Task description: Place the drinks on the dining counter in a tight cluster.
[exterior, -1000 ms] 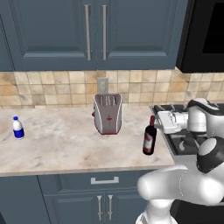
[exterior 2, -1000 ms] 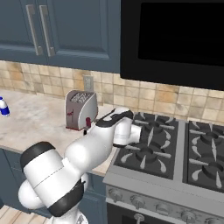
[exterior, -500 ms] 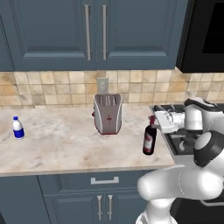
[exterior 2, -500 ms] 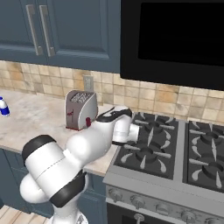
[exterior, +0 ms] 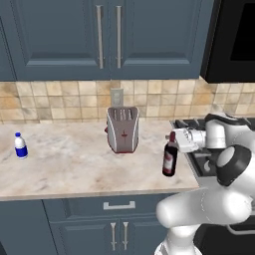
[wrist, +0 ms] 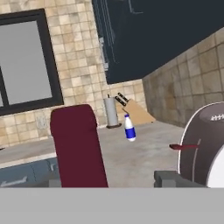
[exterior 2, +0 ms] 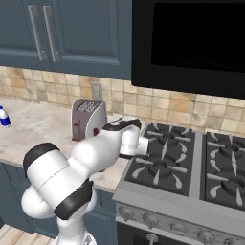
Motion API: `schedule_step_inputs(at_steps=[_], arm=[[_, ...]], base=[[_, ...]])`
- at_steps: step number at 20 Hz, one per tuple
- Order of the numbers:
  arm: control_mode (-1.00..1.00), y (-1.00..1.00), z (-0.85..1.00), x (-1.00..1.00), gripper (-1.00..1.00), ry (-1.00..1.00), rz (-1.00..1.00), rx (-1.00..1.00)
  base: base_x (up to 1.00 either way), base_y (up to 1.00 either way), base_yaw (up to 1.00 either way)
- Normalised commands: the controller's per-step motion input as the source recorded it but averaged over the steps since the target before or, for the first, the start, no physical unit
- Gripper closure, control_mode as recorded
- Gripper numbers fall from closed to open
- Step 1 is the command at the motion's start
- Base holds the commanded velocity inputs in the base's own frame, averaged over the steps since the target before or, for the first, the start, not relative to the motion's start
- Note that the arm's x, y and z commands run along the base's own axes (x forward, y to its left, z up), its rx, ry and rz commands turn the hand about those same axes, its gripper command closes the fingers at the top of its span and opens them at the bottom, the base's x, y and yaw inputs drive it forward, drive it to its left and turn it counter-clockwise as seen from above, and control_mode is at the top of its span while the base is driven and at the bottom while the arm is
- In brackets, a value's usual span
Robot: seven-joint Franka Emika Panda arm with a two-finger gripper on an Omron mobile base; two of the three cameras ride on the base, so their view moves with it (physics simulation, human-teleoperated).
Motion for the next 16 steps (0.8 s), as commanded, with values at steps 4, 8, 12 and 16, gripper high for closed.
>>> schedule_step_inputs(at_steps=[4,8,12,16], arm=[[-1.00,-0.04,0.16,-0.07,1.00,0.00,0.00,0.00],[-1.00,-0.17,0.34,-0.42,1.00,-0.01,0.05,0.00],[-1.00,-0.18,0.37,-0.63,1.00,-0.03,0.01,-0.02],[-1.00,-0.06,0.28,-0.68,1.00,-0.06,-0.02,-0.08]], base=[[0.00,0.00,0.00],[0.00,0.00,0.00],[0.00,0.00,0.00],[0.00,0.00,0.00]])
